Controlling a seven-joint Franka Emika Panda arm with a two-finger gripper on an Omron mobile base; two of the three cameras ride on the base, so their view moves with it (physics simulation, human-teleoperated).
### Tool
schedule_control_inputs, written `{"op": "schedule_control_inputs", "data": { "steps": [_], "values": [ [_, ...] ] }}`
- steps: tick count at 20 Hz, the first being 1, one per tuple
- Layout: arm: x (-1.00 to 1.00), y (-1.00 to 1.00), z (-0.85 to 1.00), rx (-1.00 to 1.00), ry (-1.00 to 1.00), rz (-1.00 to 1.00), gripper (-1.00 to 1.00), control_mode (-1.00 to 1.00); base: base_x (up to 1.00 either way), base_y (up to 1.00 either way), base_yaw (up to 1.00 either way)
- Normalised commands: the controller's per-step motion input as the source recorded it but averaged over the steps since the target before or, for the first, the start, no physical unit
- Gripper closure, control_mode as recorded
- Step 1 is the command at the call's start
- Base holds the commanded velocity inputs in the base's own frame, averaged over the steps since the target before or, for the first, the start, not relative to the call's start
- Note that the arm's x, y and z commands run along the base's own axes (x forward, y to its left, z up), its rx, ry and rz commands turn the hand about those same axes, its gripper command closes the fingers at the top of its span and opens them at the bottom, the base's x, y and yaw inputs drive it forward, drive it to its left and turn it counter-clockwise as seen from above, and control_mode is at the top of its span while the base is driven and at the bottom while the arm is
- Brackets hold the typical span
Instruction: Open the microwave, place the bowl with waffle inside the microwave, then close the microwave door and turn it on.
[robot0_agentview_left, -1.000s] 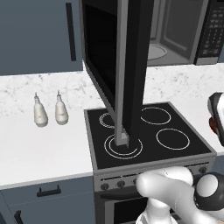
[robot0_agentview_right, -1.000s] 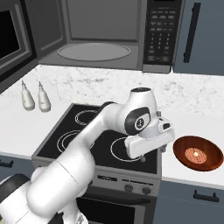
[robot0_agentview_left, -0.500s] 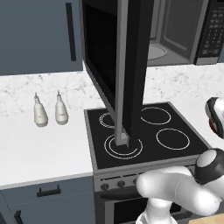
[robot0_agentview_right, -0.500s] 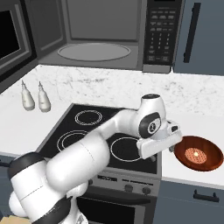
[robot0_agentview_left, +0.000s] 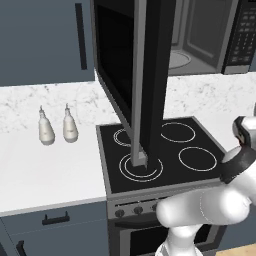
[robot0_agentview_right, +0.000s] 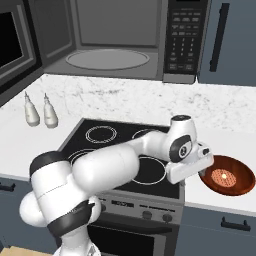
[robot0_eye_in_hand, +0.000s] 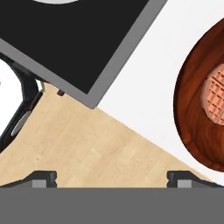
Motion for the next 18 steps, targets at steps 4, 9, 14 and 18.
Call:
{"op": "schedule_control_inputs", "data": {
  "steps": [4,9,14,18],
  "values": [
    [0.19,-0.09,-0.29,0.0,-0.02,0.0,-1.0,-1.0,0.0,0.0,0.0],
    [0.17,-0.14,-0.22,0.0,-0.02,0.0,-1.0,-1.0,0.0,0.0,0.0],
    [0.2,-0.13,-0.24,0.0,-0.01,0.0,-1.0,-1.0,0.0,0.0,0.0],
    [0.2,-0.16,-0.18,0.0,-0.02,0.0,-1.0,-1.0,0.0,0.0,0.0]
  ]
}}
